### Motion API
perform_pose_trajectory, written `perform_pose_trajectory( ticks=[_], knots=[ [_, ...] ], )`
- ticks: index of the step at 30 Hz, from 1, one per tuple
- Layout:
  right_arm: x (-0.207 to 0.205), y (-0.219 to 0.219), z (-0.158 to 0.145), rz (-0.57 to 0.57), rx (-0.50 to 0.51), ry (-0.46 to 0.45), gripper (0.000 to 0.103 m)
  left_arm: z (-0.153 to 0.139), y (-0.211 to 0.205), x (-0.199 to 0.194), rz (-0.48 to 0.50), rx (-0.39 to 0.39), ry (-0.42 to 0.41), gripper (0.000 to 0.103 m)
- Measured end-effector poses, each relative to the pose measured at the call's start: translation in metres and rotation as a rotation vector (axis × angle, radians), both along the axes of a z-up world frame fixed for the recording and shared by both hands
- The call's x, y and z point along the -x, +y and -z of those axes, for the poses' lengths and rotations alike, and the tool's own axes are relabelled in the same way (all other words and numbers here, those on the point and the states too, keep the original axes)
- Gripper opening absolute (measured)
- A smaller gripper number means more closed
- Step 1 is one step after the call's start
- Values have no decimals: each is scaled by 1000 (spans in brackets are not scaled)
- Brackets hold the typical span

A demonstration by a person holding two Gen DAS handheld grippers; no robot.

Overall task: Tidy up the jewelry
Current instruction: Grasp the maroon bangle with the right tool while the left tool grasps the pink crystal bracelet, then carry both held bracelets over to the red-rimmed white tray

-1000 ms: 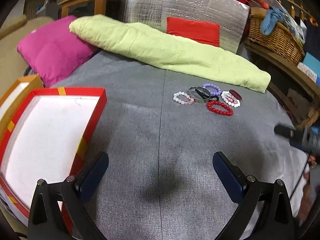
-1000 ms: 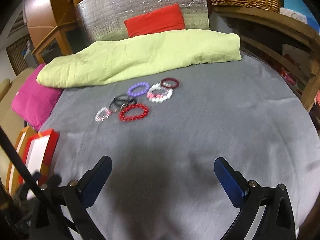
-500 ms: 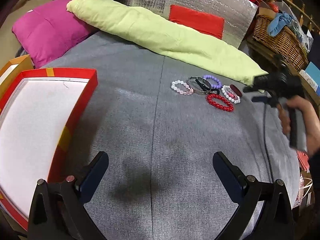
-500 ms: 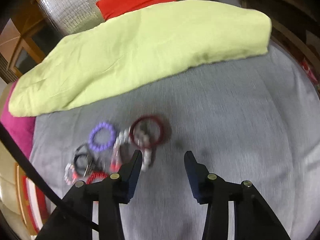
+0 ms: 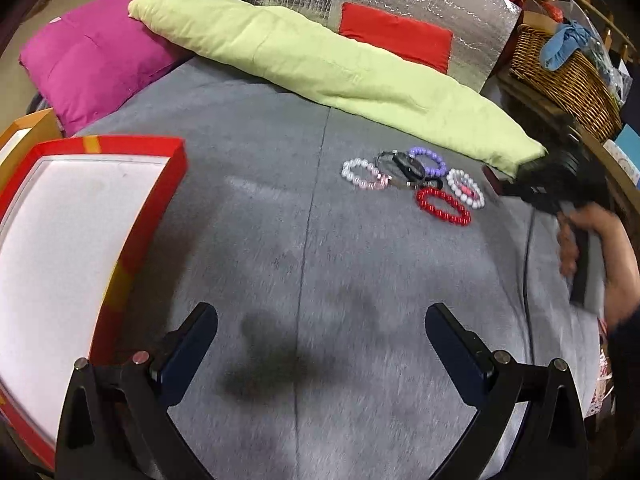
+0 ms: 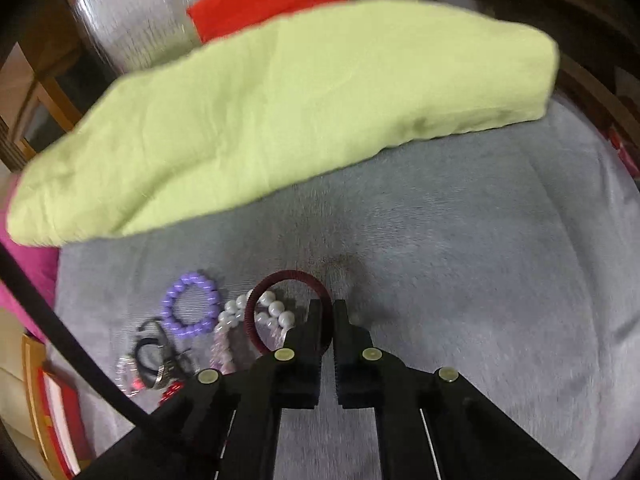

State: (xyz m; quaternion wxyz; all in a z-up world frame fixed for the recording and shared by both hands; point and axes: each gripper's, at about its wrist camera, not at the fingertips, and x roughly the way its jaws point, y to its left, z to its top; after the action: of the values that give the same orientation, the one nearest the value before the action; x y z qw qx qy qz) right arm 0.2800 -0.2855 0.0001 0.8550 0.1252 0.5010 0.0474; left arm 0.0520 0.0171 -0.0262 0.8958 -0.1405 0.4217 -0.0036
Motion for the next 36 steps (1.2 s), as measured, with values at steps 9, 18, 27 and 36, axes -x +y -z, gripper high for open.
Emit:
perform_pose_trajectory(
  ticks=[9,18,27,36],
  knots=[
    [43,-13,7,-16,-119,-35,5,6,-7,-109,0,-49,57,93],
    [63,-22,8,-34,-139,-35,5,23,-12,-157,-75,-94,128,18],
    [91,-8,2,-54,-177,-38,5,3,-1,-109,-21,-64,51,8],
    [145,32,-14,-105,-255,-45,5,-29,-4,-19,10,-26,-49,8]
  ],
)
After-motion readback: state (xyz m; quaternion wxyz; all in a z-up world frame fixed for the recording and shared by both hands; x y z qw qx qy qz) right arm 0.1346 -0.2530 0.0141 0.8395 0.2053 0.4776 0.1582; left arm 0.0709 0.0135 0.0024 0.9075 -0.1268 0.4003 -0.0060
